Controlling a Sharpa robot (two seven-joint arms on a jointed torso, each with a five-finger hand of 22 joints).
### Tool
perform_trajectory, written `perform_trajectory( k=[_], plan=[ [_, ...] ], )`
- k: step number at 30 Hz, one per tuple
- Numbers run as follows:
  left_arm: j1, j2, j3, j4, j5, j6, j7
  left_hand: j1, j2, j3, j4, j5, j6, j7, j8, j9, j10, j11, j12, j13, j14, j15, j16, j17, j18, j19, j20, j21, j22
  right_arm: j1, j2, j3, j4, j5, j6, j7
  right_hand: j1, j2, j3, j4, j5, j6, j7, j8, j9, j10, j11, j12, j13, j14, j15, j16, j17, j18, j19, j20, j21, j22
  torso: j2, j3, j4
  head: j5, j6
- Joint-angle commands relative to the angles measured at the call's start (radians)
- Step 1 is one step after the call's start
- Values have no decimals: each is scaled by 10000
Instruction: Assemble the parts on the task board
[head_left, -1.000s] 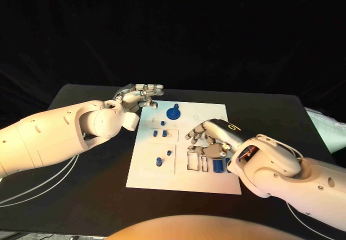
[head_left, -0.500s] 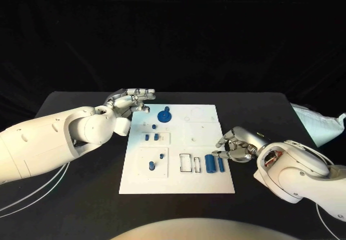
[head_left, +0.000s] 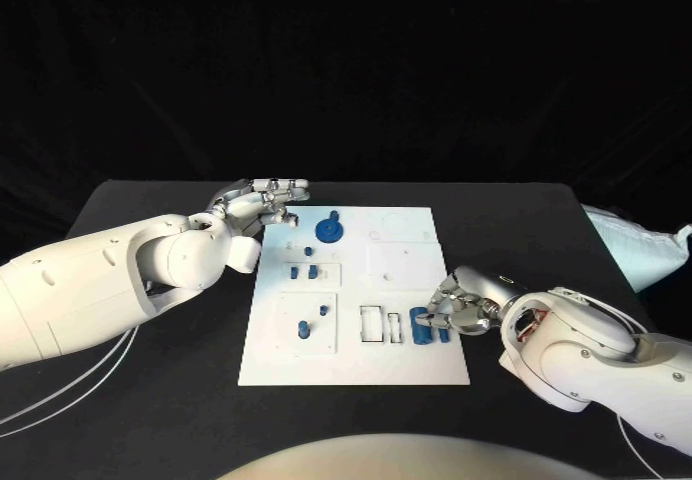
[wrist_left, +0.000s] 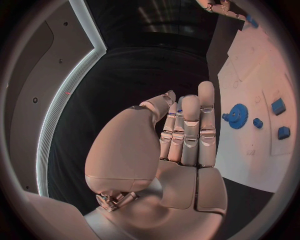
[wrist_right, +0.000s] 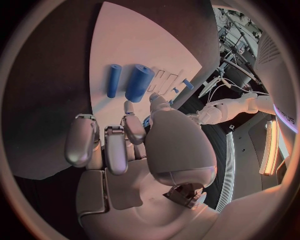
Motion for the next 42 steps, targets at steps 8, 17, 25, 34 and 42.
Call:
perform_trajectory(
  k=[8,17,25,34,42],
  plan=[
    [-8,2,7,5,-19,216,19,32,70,12,-60,12,-74,14,-5,-9,-90,4,36,3,-45,7,-33,-11,98,-70,-13,-46,-16,-80,129,-2,-110,-822,875,-259,-70,165,-255,8,-3,-2,-99,158,111,38,-70,51,116,686,-31,75,451,-106,56,-27,79,45,16,4,20,12,-43],
    [-14,-4,6,2,-19,255,-18,32,70,12,-60,12,-74,14,-5,-9,-90,4,36,3,-45,7,-33,-11,98,-70,-13,-46,-16,-166,387,-5,-206,-939,1029,-258,-97,172,-353,8,-35,-2,-109,206,159,29,-78,46,143,685,-37,77,454,-109,56,-33,90,67,35,11,42,3,-49],
    [-17,-6,6,7,-20,286,-49,9,72,-9,-64,11,-85,19,-1,-7,-110,10,56,2,-63,13,-38,-40,98,-76,-8,-54,-17,-293,588,-7,-339,-898,1026,-270,96,354,-403,-33,52,22,-138,325,275,50,-106,89,258,688,-59,90,476,-112,53,-52,107,98,37,4,53,13,-83],
    [-19,-9,6,12,-41,328,-82,3,69,-16,-69,11,-96,23,-3,-8,-125,12,59,0,-84,16,-60,-87,98,-80,-6,-57,-17,-319,639,-6,-416,-515,588,-276,345,693,-455,-42,312,133,-203,527,489,124,-162,156,431,688,-103,97,489,-120,70,-93,144,160,37,4,67,1,-84],
    [-20,-12,6,12,-54,354,-97,1,69,-19,-72,11,-102,24,-4,-9,-134,15,60,-1,-92,17,-64,-97,98,-83,-5,-60,-18,-315,583,156,-58,149,-608,-187,484,964,-547,-6,945,275,-302,685,757,215,-252,188,580,702,-179,135,563,-148,137,-178,234,325,40,6,78,-6,-49]
  ],
)
